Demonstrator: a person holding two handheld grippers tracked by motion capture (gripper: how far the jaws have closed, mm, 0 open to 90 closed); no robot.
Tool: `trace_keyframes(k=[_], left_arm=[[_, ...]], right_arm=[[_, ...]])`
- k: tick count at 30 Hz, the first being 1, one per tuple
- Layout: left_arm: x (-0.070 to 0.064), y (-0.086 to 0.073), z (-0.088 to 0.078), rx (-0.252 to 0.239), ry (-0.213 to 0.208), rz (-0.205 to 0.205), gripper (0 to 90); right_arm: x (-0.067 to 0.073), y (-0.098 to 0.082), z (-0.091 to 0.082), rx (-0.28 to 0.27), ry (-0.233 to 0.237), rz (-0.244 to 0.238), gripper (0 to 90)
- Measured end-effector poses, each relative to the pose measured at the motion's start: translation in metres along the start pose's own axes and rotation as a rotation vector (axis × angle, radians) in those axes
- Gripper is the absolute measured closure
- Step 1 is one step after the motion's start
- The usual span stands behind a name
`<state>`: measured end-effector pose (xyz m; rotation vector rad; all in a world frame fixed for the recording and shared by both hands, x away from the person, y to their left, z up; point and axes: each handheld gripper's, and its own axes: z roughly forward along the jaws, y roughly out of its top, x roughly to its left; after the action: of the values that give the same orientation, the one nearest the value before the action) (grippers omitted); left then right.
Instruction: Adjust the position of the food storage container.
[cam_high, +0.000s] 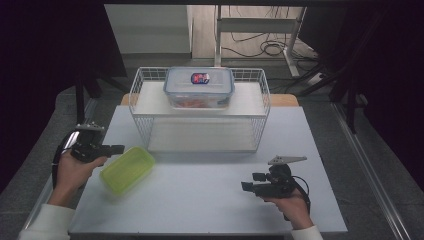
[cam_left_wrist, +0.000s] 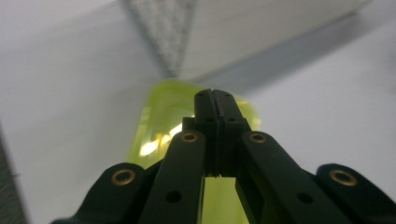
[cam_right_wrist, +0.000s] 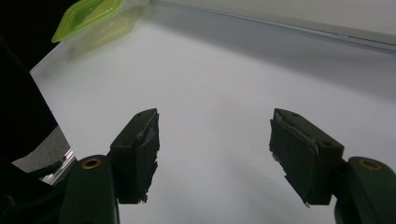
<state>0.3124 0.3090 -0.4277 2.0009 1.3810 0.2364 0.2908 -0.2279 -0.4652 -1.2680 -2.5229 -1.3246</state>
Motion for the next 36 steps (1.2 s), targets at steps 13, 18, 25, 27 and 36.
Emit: trace_keyframes(k=[13, 18, 25, 27, 36], left_arm=[[0.033, 0.015, 0.062, 0.132, 0.128, -0.026, 90.0], [0.033, 0.010, 0.074, 0.166, 0.130, -0.010, 90.0], [0.020, 0.002, 0.079, 0.156, 0.039, 0.019, 90.0], [0.014, 0.000, 0.079, 0.160, 0.016, 0.033, 90.0], [-0.007, -0.006, 0.077, 0.152, -0.054, 0.084, 90.0]], right_arm=[[-0.003, -0.001, -0.002, -0.006, -0.007, 0.012, 32.6], [-0.002, -0.001, -0.001, -0.001, -0.005, 0.011, 32.5], [-0.002, -0.001, -0.001, 0.004, -0.007, 0.004, 32.1], [-0.003, -0.002, -0.001, 0.006, -0.008, 0.006, 32.1], [-0.003, -0.003, 0.000, 0.013, -0.008, 0.014, 32.0]])
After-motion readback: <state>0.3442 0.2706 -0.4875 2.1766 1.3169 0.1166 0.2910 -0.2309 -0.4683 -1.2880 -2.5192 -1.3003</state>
